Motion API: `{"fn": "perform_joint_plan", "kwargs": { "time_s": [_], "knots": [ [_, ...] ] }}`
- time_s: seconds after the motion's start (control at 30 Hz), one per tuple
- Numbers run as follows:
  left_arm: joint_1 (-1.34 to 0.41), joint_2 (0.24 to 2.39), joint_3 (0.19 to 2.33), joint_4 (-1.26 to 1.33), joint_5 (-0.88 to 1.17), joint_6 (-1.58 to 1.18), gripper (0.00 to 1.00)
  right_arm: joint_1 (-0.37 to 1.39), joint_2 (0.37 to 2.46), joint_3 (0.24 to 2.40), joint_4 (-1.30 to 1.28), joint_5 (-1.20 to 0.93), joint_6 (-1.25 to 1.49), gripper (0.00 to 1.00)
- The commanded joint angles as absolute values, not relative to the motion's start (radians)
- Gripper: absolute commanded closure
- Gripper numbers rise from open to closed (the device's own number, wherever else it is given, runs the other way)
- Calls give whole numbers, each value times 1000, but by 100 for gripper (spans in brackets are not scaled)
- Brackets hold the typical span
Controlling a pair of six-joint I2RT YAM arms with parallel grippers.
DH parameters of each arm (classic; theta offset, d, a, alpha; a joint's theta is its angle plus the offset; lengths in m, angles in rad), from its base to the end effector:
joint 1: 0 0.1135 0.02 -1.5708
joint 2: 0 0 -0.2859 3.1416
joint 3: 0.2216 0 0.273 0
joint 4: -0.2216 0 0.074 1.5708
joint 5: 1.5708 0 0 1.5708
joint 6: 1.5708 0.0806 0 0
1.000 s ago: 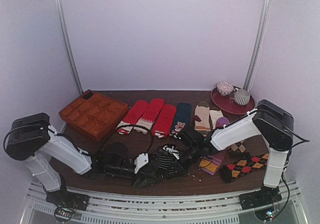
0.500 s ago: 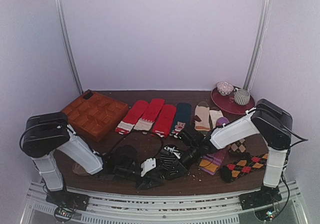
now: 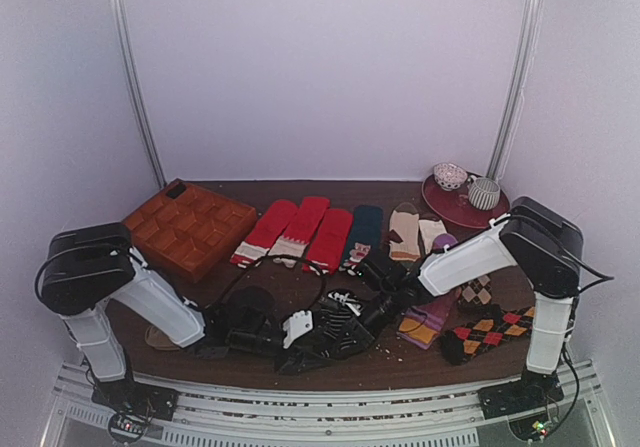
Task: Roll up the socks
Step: Roll the sock at the center of the board.
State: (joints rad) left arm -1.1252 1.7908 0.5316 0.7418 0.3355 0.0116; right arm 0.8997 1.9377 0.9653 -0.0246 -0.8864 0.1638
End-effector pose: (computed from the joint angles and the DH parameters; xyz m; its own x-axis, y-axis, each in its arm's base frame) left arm 0.1276 -0.3287 0.0832 -0.2018 0.4480 -0.8709 0.9778 0.1436 -0.1528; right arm 0.1936 0.3443 0.0892 -0.6387 -0.6385 -0.4294 -0.6614 0.1702 0.7305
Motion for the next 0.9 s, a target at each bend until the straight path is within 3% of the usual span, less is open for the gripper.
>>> {"fn": "perform_joint_plan", "kwargs": {
  "time_s": [0.0, 0.07, 0.27, 0.4, 0.6, 0.87],
  "knots": [
    [-1136, 1828, 563, 804, 378, 24, 51, 897, 1989, 953, -154, -840, 152, 91],
    [-1138, 1852, 581, 809, 388, 16, 56, 896, 1989, 952, -158, -843, 151, 91],
    [-1138, 1901, 593, 819, 404, 3, 57, 892, 1989, 956, -179, -851, 137, 91],
    [-1138, 1931, 615, 764, 399, 1, 68, 890, 1987, 958, -181, -860, 137, 91],
    [-1139, 1959, 617, 716, 421, -34, 93, 887, 1987, 957, -178, -873, 138, 90],
    [-1138, 1977, 611, 665, 392, -59, 100, 883, 1969, 961, -148, -868, 157, 81]
  ]
}}
